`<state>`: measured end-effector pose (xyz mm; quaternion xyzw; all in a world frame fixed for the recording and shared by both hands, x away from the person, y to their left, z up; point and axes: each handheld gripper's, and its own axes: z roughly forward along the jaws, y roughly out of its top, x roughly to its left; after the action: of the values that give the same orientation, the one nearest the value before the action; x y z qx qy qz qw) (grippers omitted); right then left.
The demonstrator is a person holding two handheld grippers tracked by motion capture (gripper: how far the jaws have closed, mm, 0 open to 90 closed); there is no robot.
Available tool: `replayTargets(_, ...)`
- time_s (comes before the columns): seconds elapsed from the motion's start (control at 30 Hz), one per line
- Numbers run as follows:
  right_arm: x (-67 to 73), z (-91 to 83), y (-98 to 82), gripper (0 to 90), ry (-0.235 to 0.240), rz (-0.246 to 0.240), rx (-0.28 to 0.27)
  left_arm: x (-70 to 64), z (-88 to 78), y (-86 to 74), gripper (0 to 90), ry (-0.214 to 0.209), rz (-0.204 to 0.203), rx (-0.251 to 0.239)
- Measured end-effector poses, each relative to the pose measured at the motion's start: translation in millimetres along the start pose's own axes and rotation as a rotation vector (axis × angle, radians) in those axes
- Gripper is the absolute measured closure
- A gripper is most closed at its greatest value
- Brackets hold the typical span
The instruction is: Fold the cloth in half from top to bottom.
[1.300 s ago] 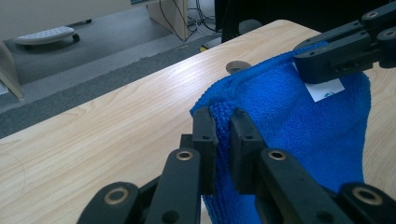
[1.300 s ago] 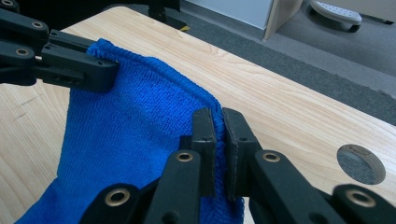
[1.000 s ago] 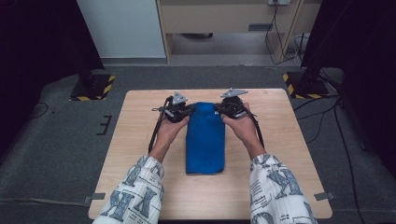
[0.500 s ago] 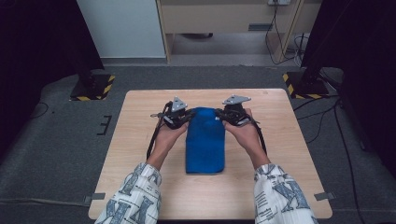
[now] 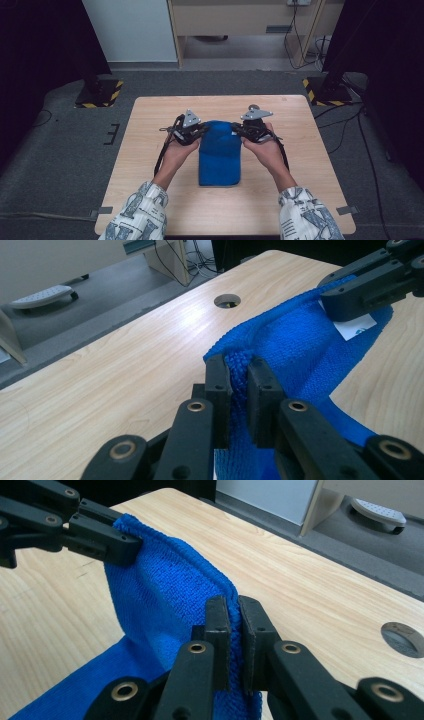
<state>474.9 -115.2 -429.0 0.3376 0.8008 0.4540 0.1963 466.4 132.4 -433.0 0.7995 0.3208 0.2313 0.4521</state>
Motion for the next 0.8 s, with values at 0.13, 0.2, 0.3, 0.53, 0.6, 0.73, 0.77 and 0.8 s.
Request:
replayTargets(0.13, 5.5, -5.0, -5.9, 84.1, 0.006, -0.009, -0.011, -4.5, -6.6, -3.7, 81.4, -0.011, 0.007, -0.005)
replayTargets(0.2, 7.5, -6.9, -8.3, 84.1, 0.009, -0.009, -0.009, -6.5, -8.4, -6.4, 81.4, -0.016, 0.009, -0.003)
replayTargets(0.3, 10.4, -8.9, -11.5, 84.0, 0.012, -0.011, -0.009, -9.0, -12.8, -9.4, 81.3, -0.018, 0.009, 0.000)
replayTargets(0.53, 20.6, -14.2, -14.9, 83.8, 0.033, -0.027, -0.016, -11.0, -21.4, -16.4, 81.3, -0.024, 0.011, 0.001)
replayTargets(0.6, 22.3, -14.7, -16.9, 83.8, 0.036, -0.024, -0.017, -10.9, -21.2, -19.1, 81.2, -0.027, 0.006, 0.005)
replayTargets(0.73, 23.9, -13.4, -19.0, 83.7, 0.041, -0.026, -0.011, -11.1, -21.3, -23.1, 81.2, -0.029, -0.005, 0.005)
replayTargets(0.77, 24.0, -13.1, -19.2, 83.8, 0.042, -0.027, -0.008, -11.2, -21.1, -23.7, 81.1, -0.030, -0.010, 0.005)
replayTargets(0.8, 24.5, -12.6, -19.3, 83.7, 0.039, -0.026, -0.007, -11.7, -20.7, -24.4, 81.1, -0.029, -0.013, 0.005)
